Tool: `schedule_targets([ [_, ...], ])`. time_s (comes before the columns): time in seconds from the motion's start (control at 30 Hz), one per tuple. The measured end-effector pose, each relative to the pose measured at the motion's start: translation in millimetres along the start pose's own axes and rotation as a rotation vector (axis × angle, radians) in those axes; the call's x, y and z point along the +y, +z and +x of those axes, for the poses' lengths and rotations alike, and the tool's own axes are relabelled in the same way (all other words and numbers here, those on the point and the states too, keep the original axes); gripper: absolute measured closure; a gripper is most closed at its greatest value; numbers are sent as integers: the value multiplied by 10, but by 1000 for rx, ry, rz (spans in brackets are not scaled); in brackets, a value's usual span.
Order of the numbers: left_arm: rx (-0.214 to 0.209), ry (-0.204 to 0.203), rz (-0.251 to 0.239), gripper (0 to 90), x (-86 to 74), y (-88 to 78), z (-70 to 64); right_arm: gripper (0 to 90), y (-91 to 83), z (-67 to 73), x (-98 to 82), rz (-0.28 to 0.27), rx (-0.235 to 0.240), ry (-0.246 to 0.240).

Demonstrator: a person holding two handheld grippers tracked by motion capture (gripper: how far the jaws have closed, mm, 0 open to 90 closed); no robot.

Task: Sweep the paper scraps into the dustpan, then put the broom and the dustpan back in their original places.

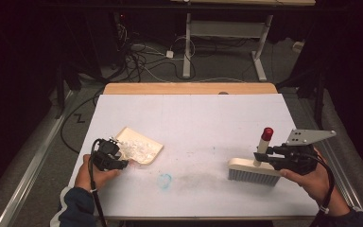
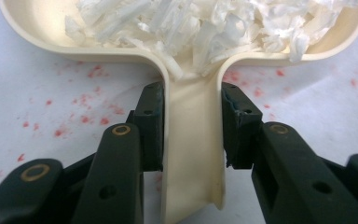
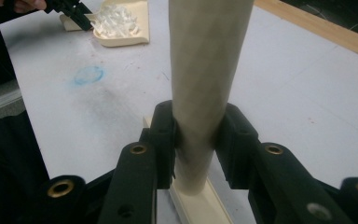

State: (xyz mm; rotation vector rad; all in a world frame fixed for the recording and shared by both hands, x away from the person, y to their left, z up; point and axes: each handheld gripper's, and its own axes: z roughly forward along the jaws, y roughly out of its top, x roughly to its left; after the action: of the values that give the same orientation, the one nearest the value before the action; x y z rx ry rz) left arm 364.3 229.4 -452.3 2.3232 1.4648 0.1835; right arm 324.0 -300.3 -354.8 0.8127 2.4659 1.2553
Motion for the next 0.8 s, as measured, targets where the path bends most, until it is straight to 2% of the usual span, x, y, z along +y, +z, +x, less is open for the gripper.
schedule_targets([
  [0.13, -7, -52, -30, 629, -16, 10, 42, 706, 27, -41, 17, 4, -18, 4],
  [0.3, -2, -100, -60, 622, -29, 25, 56, 706, 111, -135, 57, 6, -11, 20],
  [0.4, 7, -109, -72, 603, -44, 27, 27, 705, 175, -179, 82, 3, -11, 31],
  [0.63, -24, -111, -68, 478, -107, 12, -107, 687, 338, -290, 151, 6, -35, 55],
  [0.73, -17, -101, -76, 427, -154, 15, -194, 677, 416, -329, 177, 10, -69, 67],
  [0.8, -34, -100, -80, 407, -178, 8, -225, 671, 469, -355, 186, 9, -91, 81],
])
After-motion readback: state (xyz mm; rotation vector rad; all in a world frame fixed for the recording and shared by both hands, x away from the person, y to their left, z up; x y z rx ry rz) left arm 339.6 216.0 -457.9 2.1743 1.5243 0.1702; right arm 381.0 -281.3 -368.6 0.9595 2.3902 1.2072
